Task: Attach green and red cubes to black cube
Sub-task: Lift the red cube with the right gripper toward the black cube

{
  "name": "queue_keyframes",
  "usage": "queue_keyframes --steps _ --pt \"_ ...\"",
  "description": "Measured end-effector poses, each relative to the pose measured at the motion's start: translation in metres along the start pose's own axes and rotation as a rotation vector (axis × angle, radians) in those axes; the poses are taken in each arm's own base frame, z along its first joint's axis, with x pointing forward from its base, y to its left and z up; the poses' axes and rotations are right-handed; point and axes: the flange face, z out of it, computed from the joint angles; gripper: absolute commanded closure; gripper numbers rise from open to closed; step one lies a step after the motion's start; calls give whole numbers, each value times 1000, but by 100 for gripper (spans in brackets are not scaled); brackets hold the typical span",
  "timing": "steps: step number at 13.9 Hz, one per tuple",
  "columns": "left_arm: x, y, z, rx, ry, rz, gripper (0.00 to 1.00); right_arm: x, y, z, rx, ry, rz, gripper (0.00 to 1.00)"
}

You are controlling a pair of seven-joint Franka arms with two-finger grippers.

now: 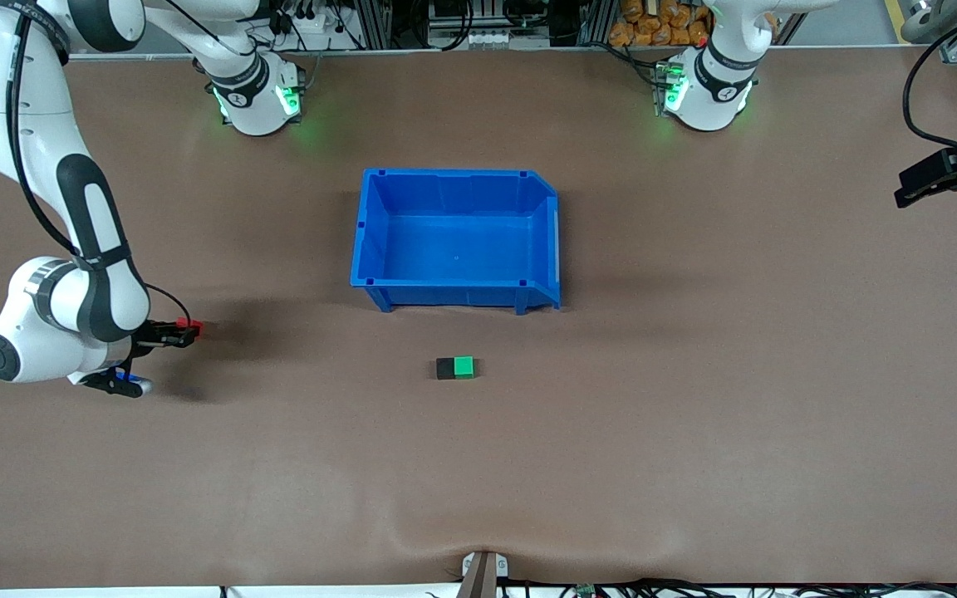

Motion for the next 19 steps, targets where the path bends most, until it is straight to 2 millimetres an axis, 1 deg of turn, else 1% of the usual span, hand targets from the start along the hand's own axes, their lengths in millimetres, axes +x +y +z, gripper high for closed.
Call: queue_keyframes --steps 1,6,9,11,14,16,19 --pt "1 0 1 0 2 0 0 0 -1 -1 7 -6 19 100" --pt "11 5 7 -2 39 1 0 -4 -9 -4 45 -43 136 100" --pt "11 13 6 -14 47 -14 0 -8 -15 -6 94 -79 213 100" --pt "11 20 10 -20 68 -21 0 -9 -18 -7 109 -96 257 100" --pt "-3 27 18 -22 82 -18 0 -11 -23 -7 143 -113 312 100" --pt "-13 28 16 -22 83 -14 0 -12 -30 -6 164 -130 372 100" --pt "-21 31 13 -24 84 -8 0 -16 -51 -10 153 -139 457 100"
